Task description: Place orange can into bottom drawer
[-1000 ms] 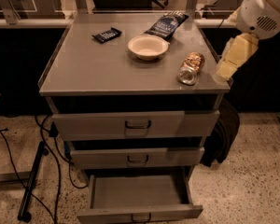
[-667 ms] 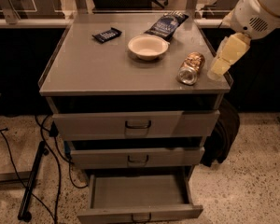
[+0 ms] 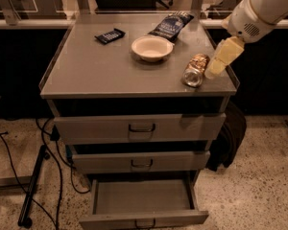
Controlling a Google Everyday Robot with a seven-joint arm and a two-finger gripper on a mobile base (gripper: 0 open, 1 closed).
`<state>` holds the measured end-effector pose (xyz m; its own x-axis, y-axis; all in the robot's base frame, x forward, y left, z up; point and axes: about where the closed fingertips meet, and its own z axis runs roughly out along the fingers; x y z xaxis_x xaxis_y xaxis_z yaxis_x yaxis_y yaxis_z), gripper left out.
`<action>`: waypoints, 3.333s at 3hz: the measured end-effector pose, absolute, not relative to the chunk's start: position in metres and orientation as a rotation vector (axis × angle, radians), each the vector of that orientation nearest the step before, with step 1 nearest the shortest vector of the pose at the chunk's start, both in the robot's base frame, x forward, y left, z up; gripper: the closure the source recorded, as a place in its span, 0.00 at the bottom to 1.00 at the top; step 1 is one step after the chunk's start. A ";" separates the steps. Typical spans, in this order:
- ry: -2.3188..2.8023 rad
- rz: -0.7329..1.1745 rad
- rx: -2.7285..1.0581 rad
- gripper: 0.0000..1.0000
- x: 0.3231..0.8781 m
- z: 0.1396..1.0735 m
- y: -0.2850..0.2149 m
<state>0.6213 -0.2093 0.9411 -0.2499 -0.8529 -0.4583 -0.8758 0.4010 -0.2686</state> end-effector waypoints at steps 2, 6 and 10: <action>2.159 0.080 -1.447 0.00 0.667 0.910 -0.212; 2.255 0.157 -1.416 0.00 0.695 0.862 -0.214; 2.233 0.229 -1.446 0.00 0.684 0.840 -0.189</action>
Offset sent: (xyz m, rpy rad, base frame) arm 0.0761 -0.0100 -0.0475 0.0127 0.0519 -0.0488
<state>0.6835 -0.1889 0.8400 -0.3368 -0.8173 -0.4676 -0.8953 0.4318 -0.1099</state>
